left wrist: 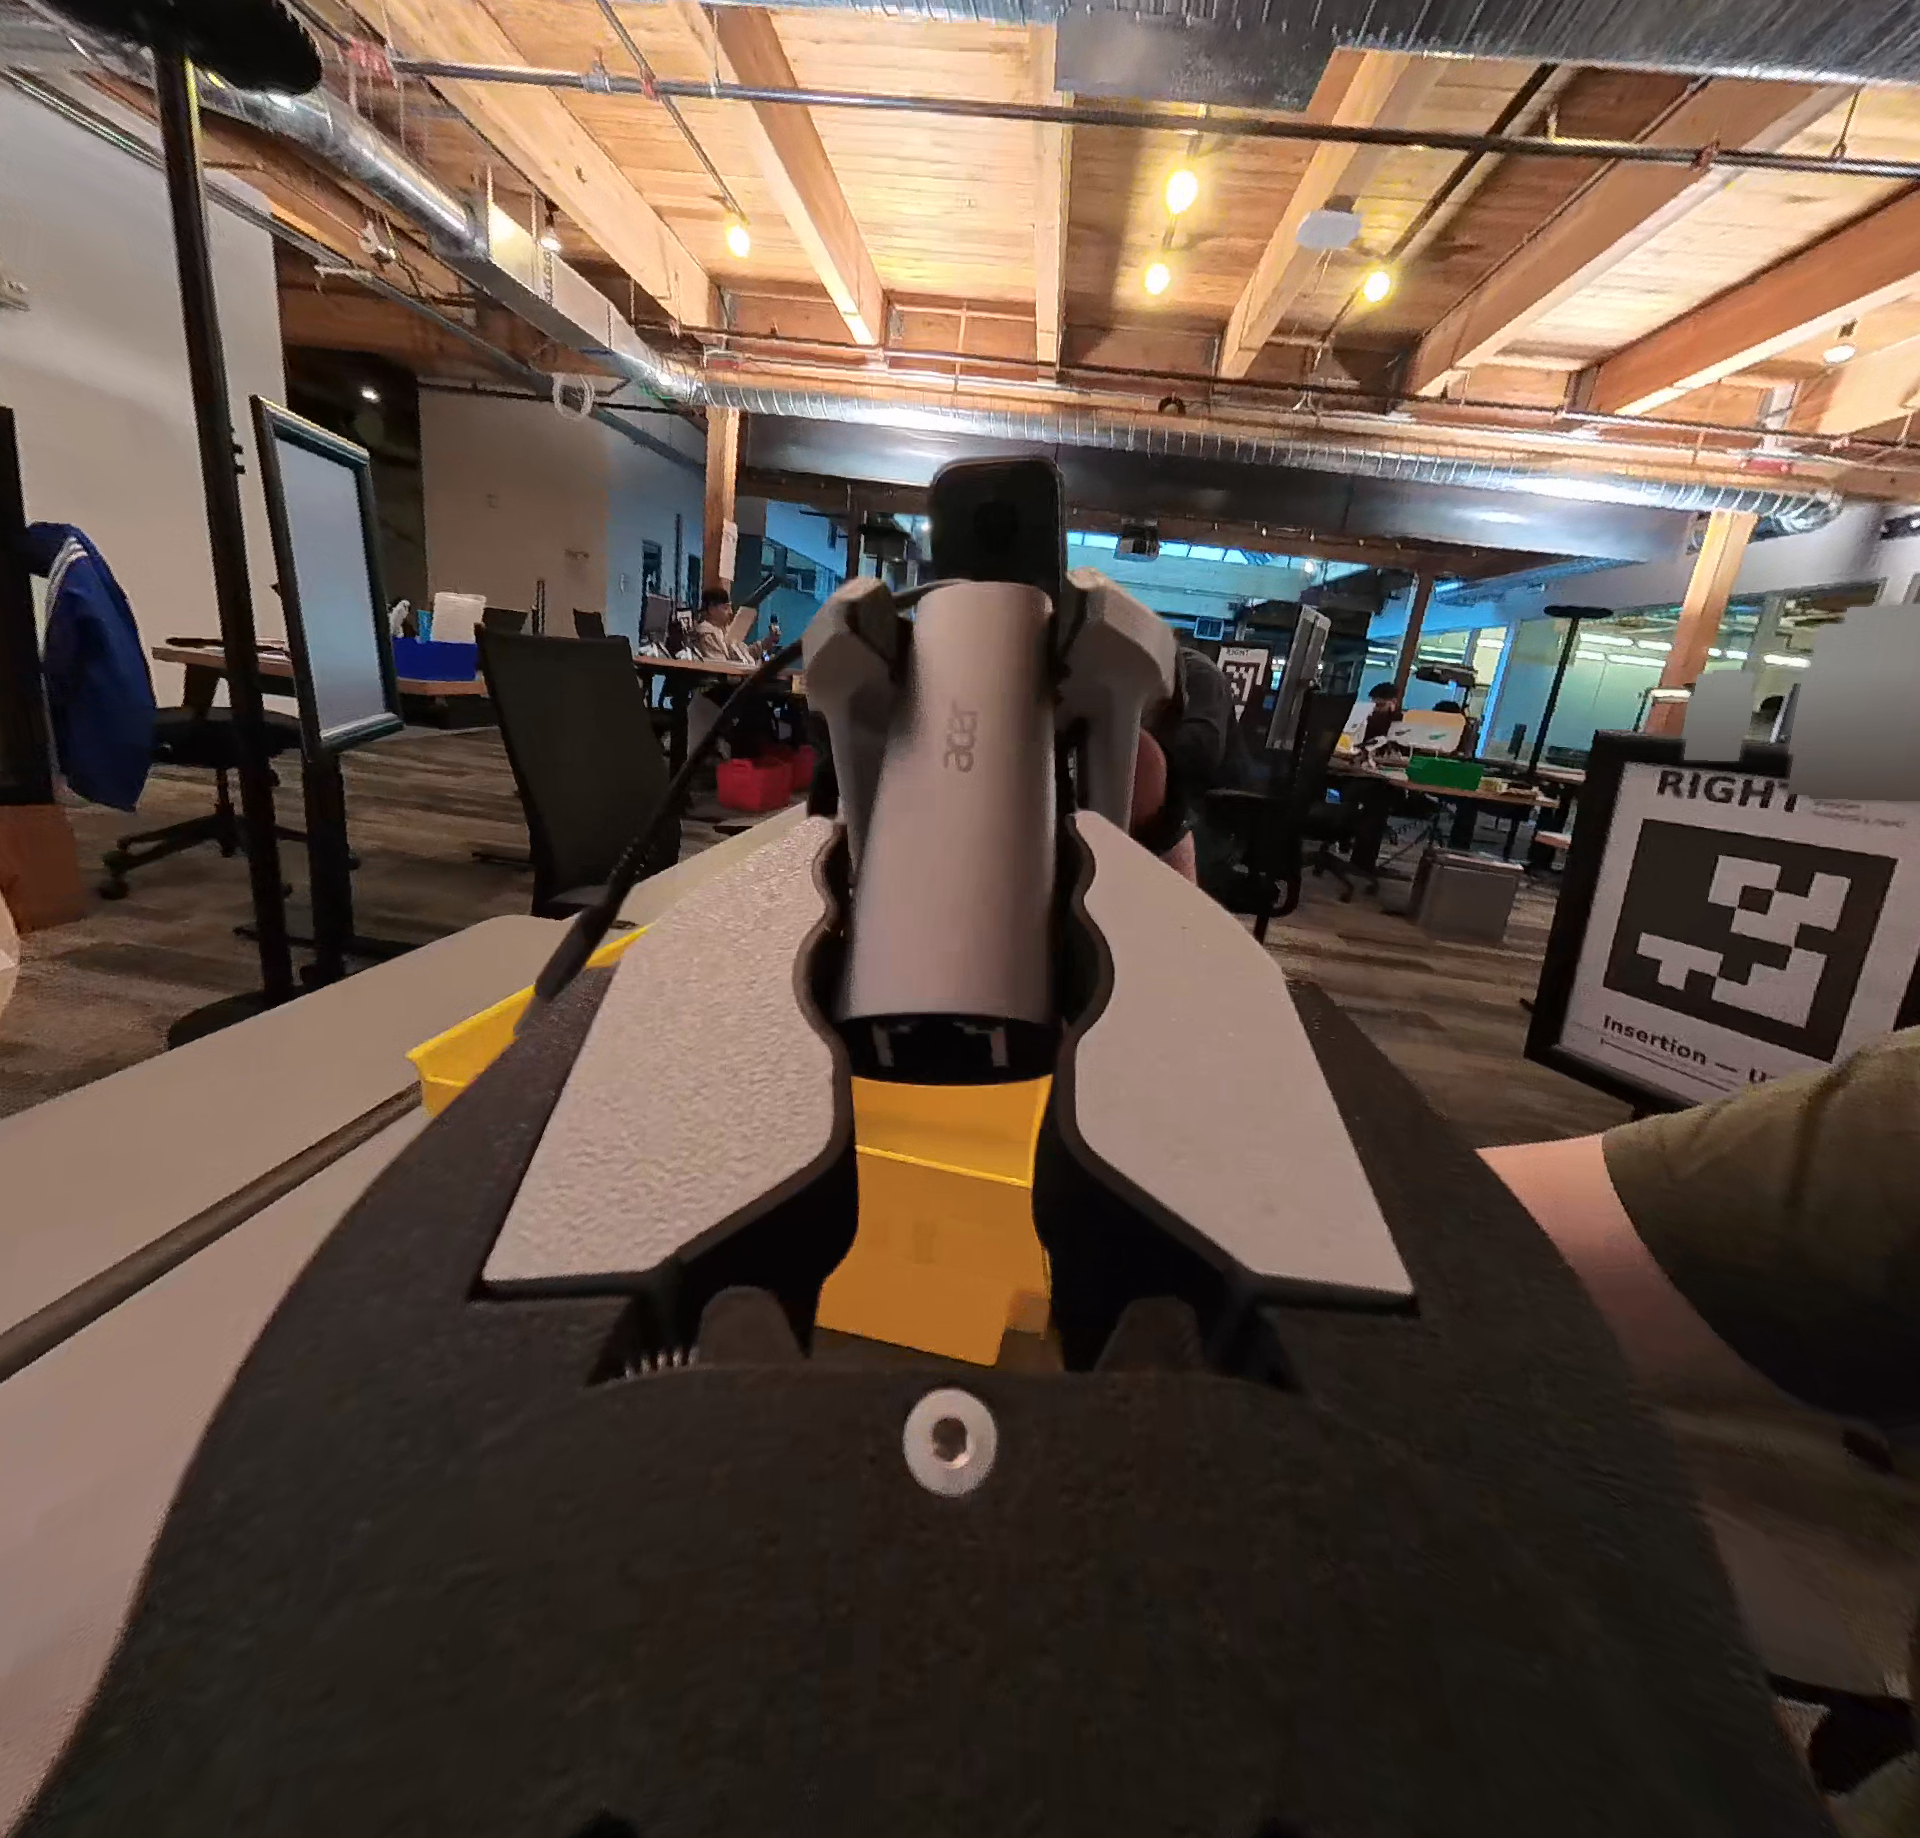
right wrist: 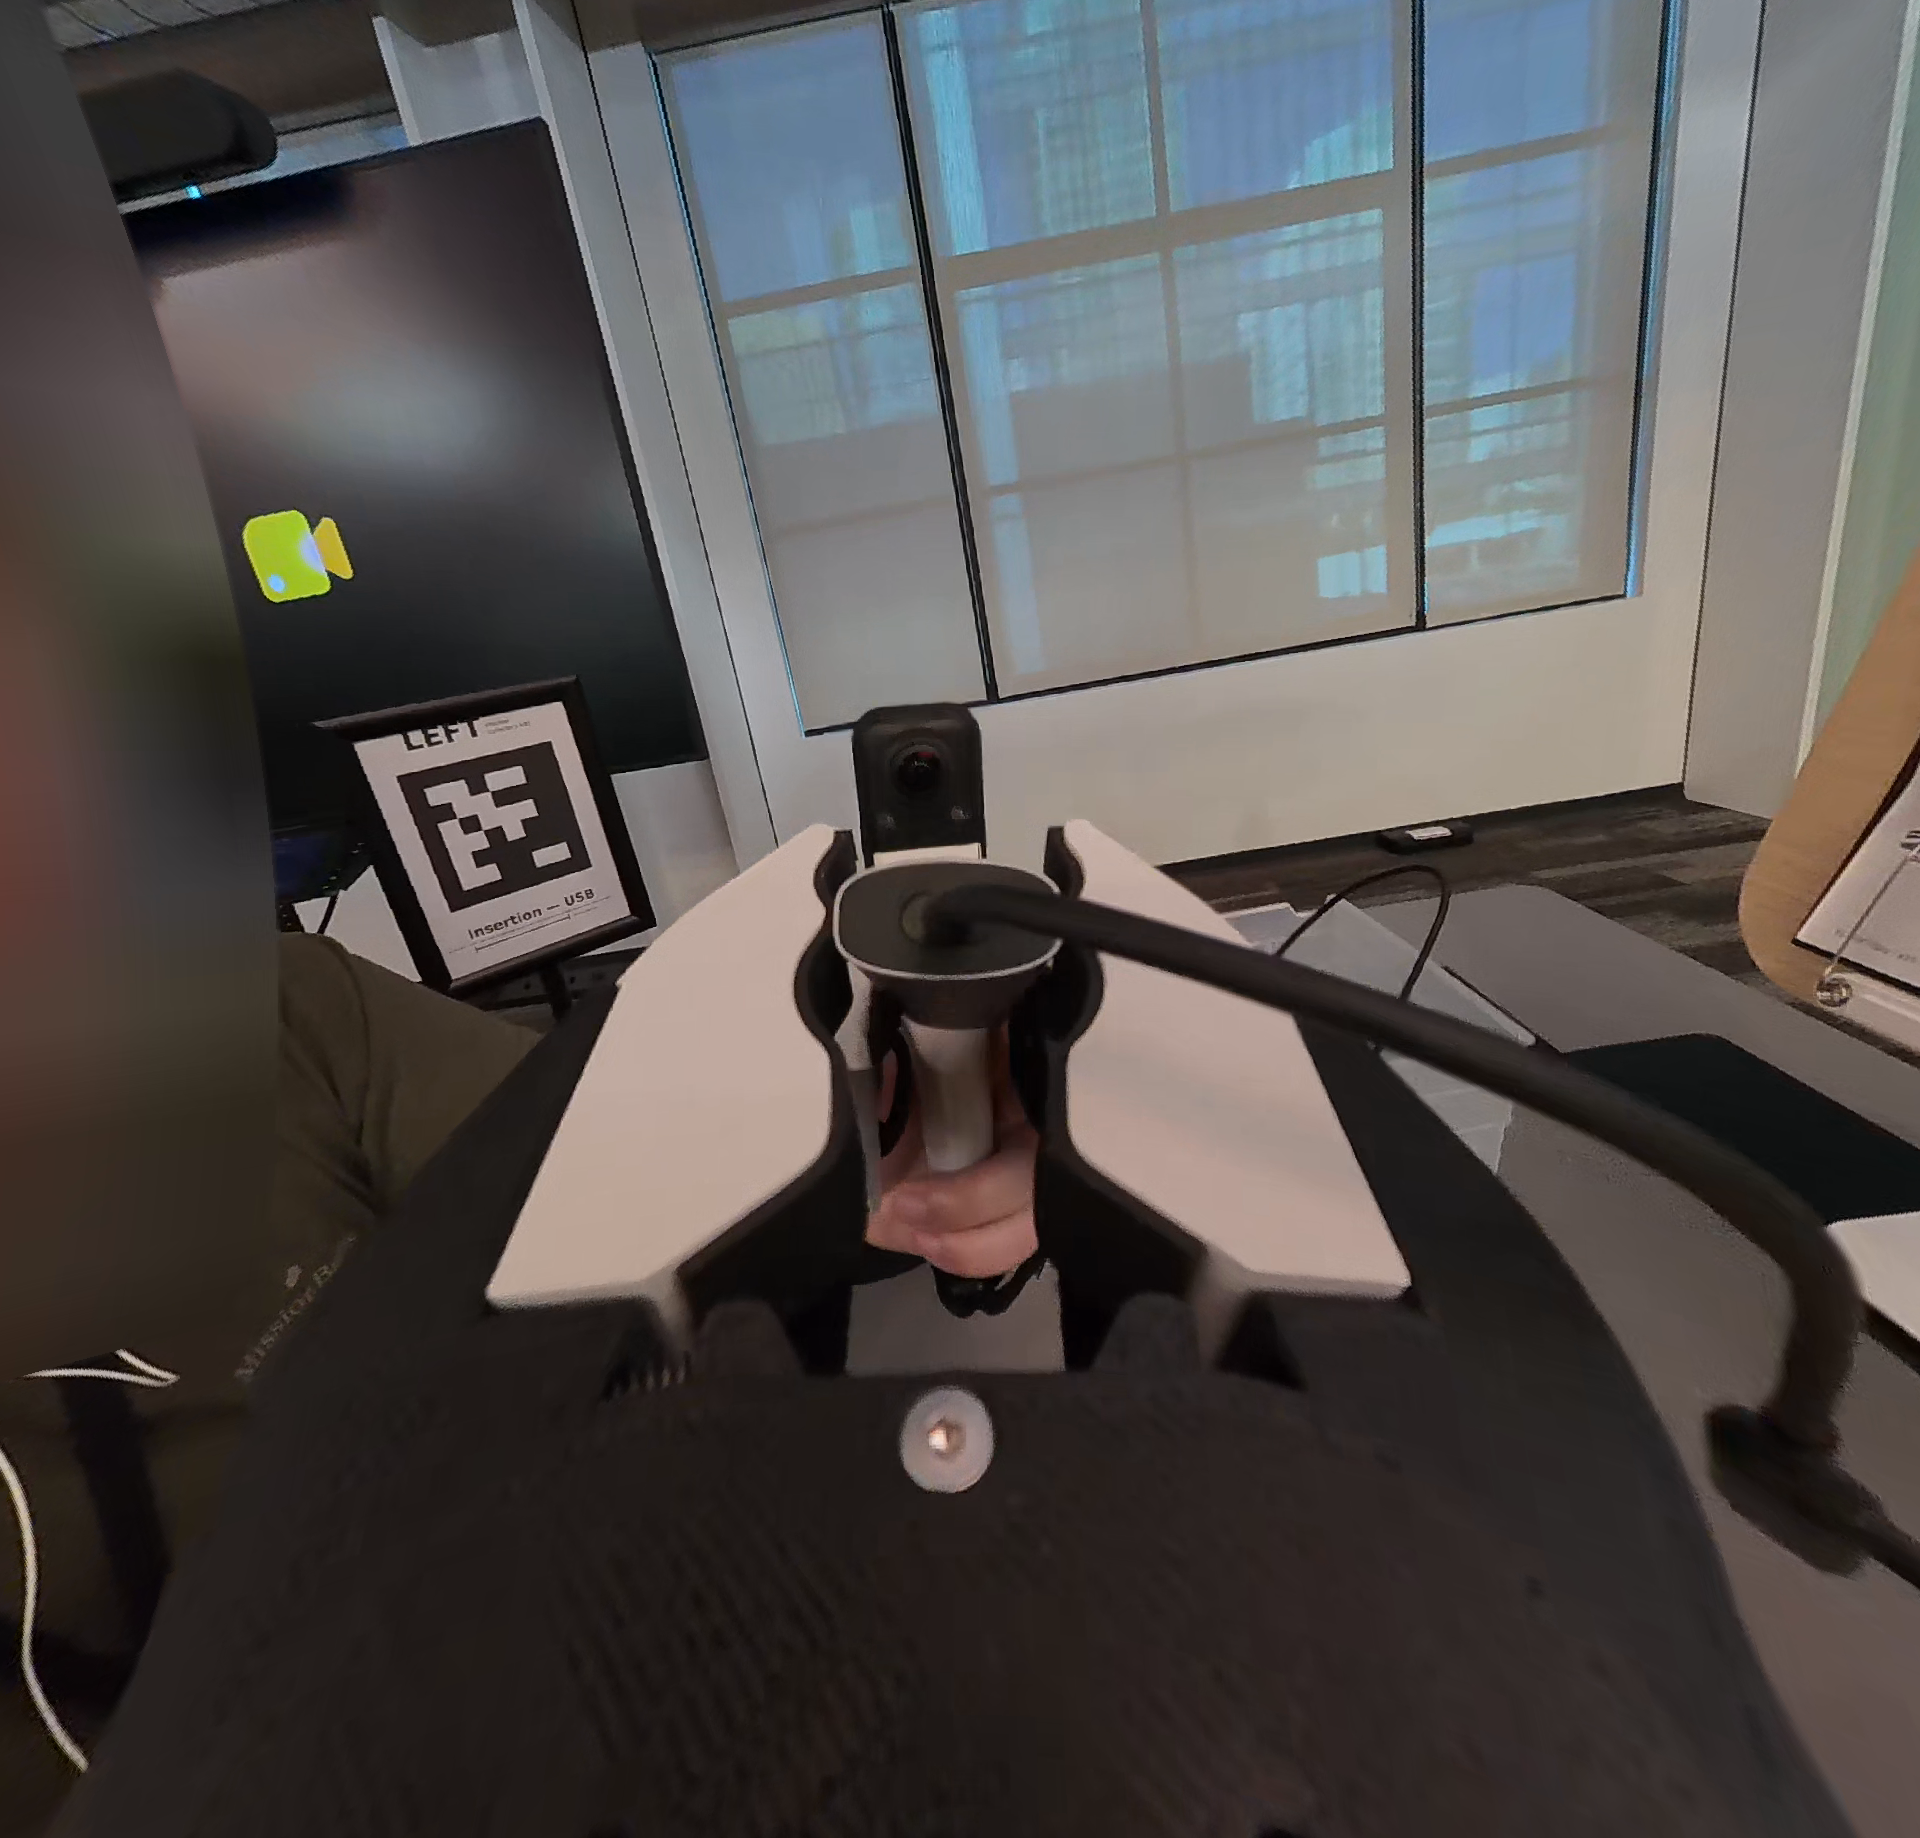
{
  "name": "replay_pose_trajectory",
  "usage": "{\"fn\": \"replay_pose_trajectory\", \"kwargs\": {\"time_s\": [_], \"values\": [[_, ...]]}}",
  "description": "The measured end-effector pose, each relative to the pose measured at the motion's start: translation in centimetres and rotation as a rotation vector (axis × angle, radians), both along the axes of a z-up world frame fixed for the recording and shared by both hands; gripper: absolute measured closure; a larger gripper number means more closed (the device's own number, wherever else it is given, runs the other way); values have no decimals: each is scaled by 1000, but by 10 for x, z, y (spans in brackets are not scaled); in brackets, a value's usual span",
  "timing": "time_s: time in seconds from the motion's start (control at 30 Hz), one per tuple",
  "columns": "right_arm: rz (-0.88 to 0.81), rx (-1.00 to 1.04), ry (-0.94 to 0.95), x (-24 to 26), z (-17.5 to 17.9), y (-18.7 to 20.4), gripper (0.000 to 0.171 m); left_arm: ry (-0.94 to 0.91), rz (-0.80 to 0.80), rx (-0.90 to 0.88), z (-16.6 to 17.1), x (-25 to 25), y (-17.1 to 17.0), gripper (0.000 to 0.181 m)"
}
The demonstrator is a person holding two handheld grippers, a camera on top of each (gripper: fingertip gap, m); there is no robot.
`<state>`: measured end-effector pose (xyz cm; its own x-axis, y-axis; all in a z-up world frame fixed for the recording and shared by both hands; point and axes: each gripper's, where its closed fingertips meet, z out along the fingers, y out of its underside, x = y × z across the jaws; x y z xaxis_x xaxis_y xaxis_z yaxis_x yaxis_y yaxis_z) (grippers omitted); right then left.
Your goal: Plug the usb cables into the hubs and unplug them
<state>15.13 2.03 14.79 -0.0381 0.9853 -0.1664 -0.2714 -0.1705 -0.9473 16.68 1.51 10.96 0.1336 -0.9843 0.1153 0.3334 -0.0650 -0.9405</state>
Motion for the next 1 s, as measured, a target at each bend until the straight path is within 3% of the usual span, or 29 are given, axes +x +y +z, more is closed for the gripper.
{"fn": "replay_pose_trajectory", "kwargs": {"time_s": [0.33, 0.67, 0.73, 1.0], "values": [[-50, -95, 22, 2, 2, 12, 126, -216, -126, -253, 4, -6, 5, 145], [-35, -143, -56, 3, -10, 17, 125, -242, -97, -261, 10, -17, 12, 146], [-14, -130, -73, 2, -11, 13, 138, -213, -96, -249, 9, -15, 12, 145], [-12, -134, -105, 10, -12, 15, 138, 37, -135, -228, -11, 1, 8, 146]]}}
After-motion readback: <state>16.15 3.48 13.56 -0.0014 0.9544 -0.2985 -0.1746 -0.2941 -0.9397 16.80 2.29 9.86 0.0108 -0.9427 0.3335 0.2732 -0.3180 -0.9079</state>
